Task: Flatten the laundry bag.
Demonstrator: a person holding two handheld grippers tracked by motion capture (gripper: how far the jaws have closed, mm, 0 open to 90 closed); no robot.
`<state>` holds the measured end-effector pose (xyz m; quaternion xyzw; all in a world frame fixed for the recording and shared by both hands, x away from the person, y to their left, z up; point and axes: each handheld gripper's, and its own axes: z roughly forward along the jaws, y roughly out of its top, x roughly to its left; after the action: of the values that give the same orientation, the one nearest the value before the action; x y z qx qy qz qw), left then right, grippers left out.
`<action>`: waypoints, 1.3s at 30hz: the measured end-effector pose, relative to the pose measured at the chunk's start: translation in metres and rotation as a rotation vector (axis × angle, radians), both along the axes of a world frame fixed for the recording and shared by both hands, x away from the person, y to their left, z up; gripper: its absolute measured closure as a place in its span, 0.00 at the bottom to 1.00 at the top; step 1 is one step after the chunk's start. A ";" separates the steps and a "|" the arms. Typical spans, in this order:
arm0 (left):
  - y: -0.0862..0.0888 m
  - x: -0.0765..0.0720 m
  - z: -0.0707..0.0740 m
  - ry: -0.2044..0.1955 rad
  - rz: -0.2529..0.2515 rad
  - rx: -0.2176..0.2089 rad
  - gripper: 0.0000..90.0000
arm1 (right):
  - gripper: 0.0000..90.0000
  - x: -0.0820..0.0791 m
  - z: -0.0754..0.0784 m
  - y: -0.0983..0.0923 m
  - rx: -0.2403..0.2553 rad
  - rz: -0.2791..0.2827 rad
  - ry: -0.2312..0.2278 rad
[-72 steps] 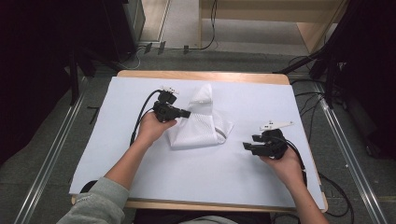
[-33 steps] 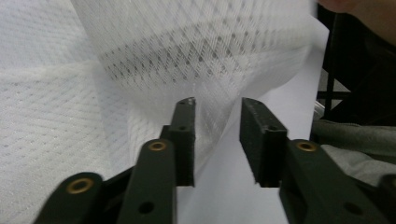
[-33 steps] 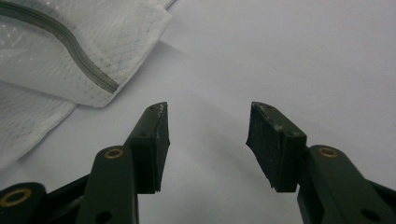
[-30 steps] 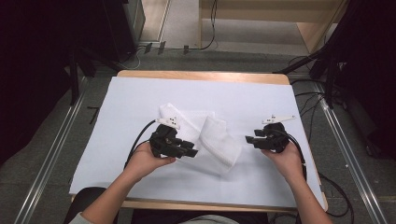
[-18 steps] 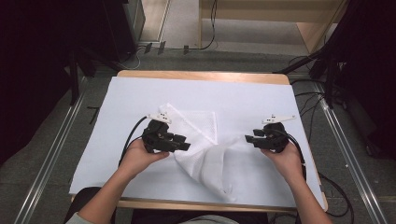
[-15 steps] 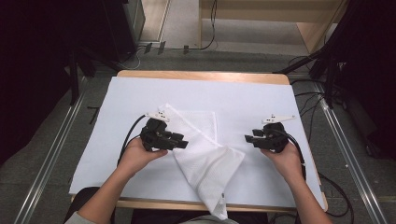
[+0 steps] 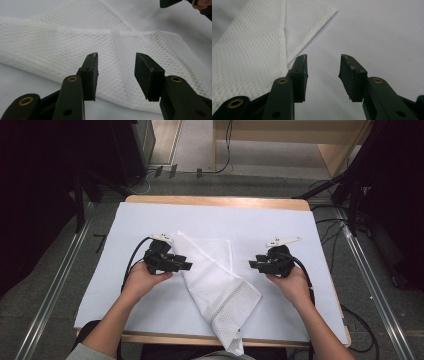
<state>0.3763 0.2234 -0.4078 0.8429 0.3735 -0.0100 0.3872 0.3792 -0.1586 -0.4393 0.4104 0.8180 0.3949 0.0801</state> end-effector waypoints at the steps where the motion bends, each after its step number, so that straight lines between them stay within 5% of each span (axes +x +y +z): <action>1: 0.002 0.001 0.000 -0.001 0.005 0.000 0.60 | 0.66 0.002 -0.001 0.002 0.000 0.007 -0.003; 18: 0.020 -0.002 -0.003 -0.015 0.059 0.000 0.54 | 0.67 0.039 0.000 0.046 -0.005 0.019 -0.002; 30: 0.033 -0.011 -0.004 -0.015 0.095 -0.011 0.53 | 0.64 0.060 -0.017 0.069 -0.011 0.025 0.046; 39: 0.042 -0.014 -0.004 -0.012 0.127 -0.020 0.53 | 0.62 0.067 -0.028 0.080 -0.063 0.031 0.029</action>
<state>0.3620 0.2658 -0.4122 0.8137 0.4237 0.0161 0.3976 0.4467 -0.0790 -0.4678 0.4007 0.8373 0.3643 0.0750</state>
